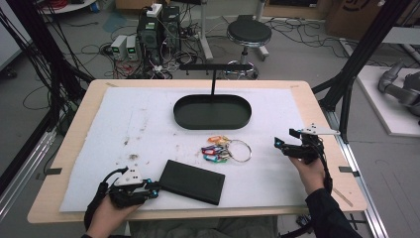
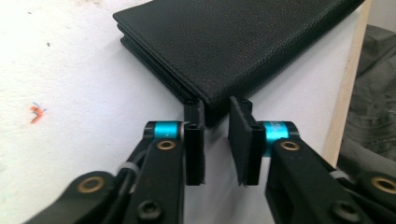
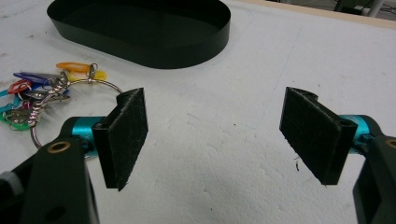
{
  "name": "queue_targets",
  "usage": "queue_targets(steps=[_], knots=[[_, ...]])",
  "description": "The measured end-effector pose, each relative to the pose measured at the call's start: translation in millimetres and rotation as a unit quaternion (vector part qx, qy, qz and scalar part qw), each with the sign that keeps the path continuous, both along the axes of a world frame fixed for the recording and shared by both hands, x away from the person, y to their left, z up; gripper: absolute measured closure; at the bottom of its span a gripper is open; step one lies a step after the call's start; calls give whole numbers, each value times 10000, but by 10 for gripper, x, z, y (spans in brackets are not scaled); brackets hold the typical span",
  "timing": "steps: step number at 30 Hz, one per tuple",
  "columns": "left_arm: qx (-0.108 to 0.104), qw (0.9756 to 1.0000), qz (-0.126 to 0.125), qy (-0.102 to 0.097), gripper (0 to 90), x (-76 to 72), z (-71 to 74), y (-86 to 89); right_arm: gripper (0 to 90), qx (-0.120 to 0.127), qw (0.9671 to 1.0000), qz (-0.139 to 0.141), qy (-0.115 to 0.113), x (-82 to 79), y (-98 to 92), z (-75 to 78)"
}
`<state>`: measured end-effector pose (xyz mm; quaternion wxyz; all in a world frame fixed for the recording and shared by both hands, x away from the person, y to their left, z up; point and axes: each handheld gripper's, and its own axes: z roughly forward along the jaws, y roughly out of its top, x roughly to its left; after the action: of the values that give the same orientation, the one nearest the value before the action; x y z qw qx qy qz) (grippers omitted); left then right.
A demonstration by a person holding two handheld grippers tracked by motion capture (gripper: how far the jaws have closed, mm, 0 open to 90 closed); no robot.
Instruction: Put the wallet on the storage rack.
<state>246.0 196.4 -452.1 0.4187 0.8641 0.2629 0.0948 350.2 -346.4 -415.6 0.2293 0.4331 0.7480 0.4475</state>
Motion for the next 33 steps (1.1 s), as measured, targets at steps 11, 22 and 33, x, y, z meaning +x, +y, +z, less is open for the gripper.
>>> queue_targets(steps=[11, 22, 33], knots=[[-322, 9994, 74, 92, 833, 11, 116, -62, 237, 33, 10000, 34, -36, -8, 15, 7], [-810, 9945, 428, 516, 851, 70, 249, -119, 237, 174, 9978, 504, -387, -148, 218, 96], [-1431, 9812, 852, 970, 887, 235, 374, -113, 237, 332, 9847, 1578, -665, -301, 573, 162]])
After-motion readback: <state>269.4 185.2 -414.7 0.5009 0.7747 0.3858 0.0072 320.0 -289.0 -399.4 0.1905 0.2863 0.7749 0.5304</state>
